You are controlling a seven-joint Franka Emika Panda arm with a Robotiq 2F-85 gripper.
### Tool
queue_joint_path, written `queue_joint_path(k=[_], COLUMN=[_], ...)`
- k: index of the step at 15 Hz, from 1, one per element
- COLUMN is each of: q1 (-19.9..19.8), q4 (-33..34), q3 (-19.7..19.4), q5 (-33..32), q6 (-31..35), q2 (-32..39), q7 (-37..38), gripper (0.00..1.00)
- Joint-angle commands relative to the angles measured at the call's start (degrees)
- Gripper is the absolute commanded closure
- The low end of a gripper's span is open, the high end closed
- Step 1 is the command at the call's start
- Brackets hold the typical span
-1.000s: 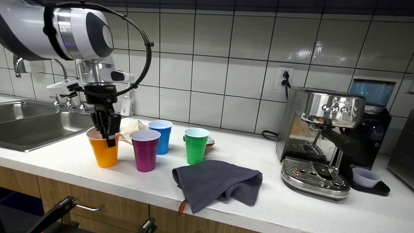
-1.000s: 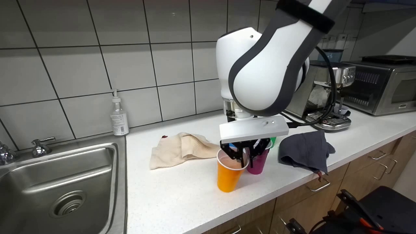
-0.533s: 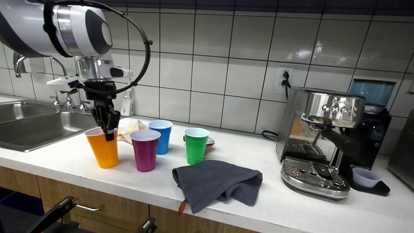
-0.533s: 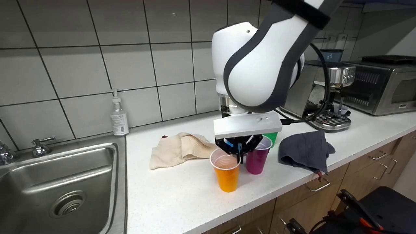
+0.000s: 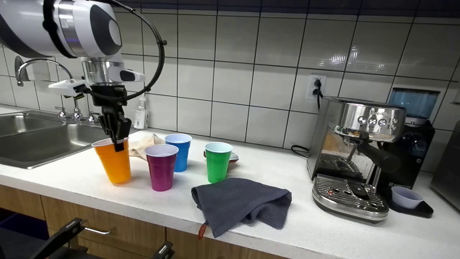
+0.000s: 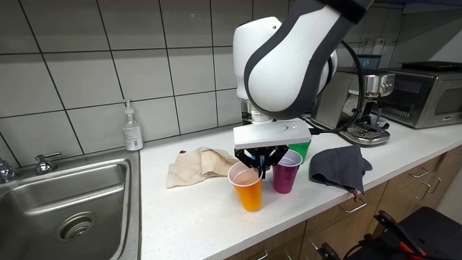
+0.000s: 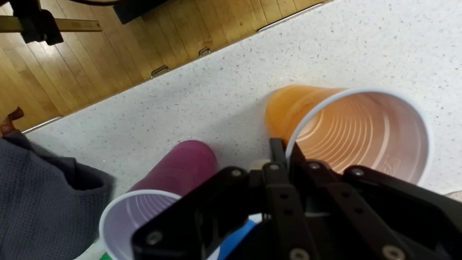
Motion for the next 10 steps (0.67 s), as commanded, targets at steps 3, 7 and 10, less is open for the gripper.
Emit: queue_joint_path(k=[3, 7, 10], q1=[0.6, 0.4, 0.1], q4=[-1.4, -1.6, -1.0], q3=[-0.3, -0.5, -1.0], q5=[6.3, 9.8, 11.9], q6=[-1.4, -3.1, -4.8], q2=[-6.8, -10.2, -12.8], q7=[-7.7, -13.8, -17.1], gripper=[0.99, 0.99, 0.99])
